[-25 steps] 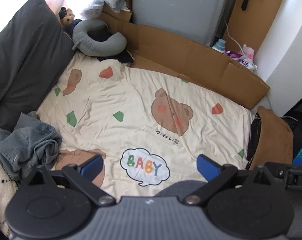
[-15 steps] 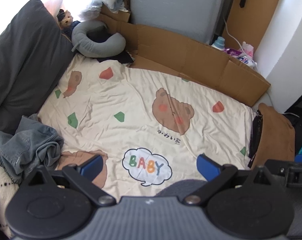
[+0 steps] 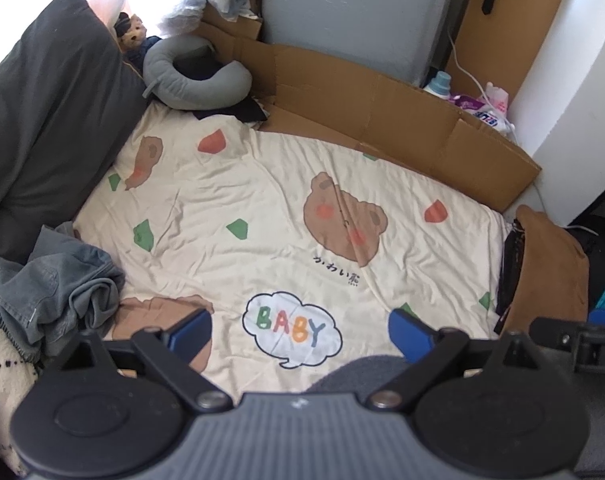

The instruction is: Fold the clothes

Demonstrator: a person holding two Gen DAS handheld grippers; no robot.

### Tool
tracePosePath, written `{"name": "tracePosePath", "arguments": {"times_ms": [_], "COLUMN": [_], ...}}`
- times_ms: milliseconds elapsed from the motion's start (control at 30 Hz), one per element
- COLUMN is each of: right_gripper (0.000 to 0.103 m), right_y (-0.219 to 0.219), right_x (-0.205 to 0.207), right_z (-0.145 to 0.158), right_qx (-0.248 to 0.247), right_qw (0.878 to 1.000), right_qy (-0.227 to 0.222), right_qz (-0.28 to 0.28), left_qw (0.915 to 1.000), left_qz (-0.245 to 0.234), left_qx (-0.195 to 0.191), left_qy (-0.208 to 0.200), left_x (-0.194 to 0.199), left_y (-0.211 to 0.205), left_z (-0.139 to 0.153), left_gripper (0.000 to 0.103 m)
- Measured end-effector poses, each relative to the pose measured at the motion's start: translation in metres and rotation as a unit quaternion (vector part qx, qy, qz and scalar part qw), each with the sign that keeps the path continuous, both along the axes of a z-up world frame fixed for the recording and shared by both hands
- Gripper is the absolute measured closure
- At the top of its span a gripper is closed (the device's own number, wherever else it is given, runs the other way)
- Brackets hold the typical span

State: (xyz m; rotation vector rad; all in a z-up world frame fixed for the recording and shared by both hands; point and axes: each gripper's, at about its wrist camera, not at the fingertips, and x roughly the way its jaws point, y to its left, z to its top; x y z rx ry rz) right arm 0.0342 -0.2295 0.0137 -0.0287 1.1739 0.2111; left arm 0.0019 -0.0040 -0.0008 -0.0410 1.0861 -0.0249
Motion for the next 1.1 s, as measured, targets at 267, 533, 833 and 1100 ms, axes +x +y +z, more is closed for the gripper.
{"name": "tracePosePath", "arguments": {"times_ms": [267,533,833,1100], "right_gripper": [0.003,0.003,0.003,0.003], "right_y": [-0.0005,-0.0004,-0.0003,-0.0007], "right_x": [0.0019,0.0013,0.0015,0.0020], "right_z": [-0.0001,-0.0002,0.0006,0.0004], "right_qx": [0.001,0.001,0.001,0.002], "right_qw": [1.000,1.000,1.000,1.000], "right_qy": [0.000,0.000,-0.001,-0.001], "right_qz": [0.000,0.000,-0.001,-0.001], "left_qw": [1.0000,1.0000,1.0000,1.0000], "left_qz": [0.001,0.004,0.006,0.009], "left_qx": [0.000,-0.003,-0.001,0.000], "left_qy": [0.002,0.001,0.001,0.002], "left_x": [0.0021,-0.0006,-0.0014,0.0005], "left_y": [0.0009,0.0031,0.0021,0.0022], "left_z": [0.0013,-0.0003,-0.0005,-0.0002], "left_gripper": [0.006,0.006,0.006,0.006]}}
